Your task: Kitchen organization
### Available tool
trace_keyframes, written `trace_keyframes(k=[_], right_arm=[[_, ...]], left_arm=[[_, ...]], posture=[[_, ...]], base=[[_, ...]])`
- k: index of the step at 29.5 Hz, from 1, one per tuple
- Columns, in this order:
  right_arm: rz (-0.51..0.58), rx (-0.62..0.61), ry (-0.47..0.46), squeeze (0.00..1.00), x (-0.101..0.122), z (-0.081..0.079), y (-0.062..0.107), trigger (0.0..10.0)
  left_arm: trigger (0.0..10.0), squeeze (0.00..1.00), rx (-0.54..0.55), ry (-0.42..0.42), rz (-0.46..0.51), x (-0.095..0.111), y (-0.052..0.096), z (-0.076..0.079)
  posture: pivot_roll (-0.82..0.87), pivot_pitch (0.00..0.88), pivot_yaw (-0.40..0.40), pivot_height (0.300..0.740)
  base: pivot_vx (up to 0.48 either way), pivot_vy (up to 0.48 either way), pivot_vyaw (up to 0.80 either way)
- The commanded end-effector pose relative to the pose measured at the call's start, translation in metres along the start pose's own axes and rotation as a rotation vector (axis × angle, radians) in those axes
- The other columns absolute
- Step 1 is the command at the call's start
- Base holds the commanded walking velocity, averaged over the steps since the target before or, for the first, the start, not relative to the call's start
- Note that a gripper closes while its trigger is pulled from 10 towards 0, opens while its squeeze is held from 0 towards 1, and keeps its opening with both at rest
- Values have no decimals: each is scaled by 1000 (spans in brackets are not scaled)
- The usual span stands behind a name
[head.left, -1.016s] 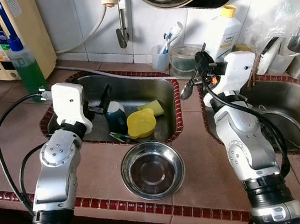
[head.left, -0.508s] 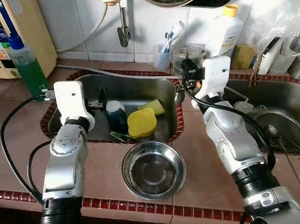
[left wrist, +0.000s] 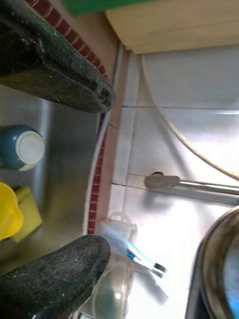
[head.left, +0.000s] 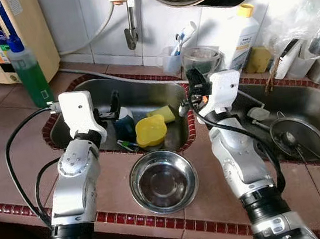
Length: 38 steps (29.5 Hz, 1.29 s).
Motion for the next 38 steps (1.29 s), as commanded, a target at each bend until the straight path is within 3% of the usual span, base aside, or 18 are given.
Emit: trace_keyframes(k=[1,14,25,38], right_arm=[[33,-20,1,0,9,3,3,10000],[28,-51,11,0,11,8,12,10000],[-2,-44,13,0,3,14,9,10000],[-33,21,15,0,-6,17,5,10000]], left_arm=[[10000,0,0,2,8,2,3,2],[10000,0,22,10,20,6,13,-2],[10000,0,-44,-28,7,7,11,10],[10000,0,-137,-54,-14,7,19,26]], posture=[[-157,76,-61,740],[-173,87,-48,740],[-174,92,-52,740],[-153,119,-63,740]], base=[[0,0,0],[0,0,0],[0,0,0],[0,0,0]])
Point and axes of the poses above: a point about 5 cm out from each wrist's last joint towards the gripper, its own y axis pointing back from the gripper into the wrist, its own x axis along the axis of the wrist's last joint, z = x × y, the point moved 4 cm from there along -y, pointing out of the wrist towards the gripper, and after that the axes turned 7 degrees about y, right-handed, at the moved point
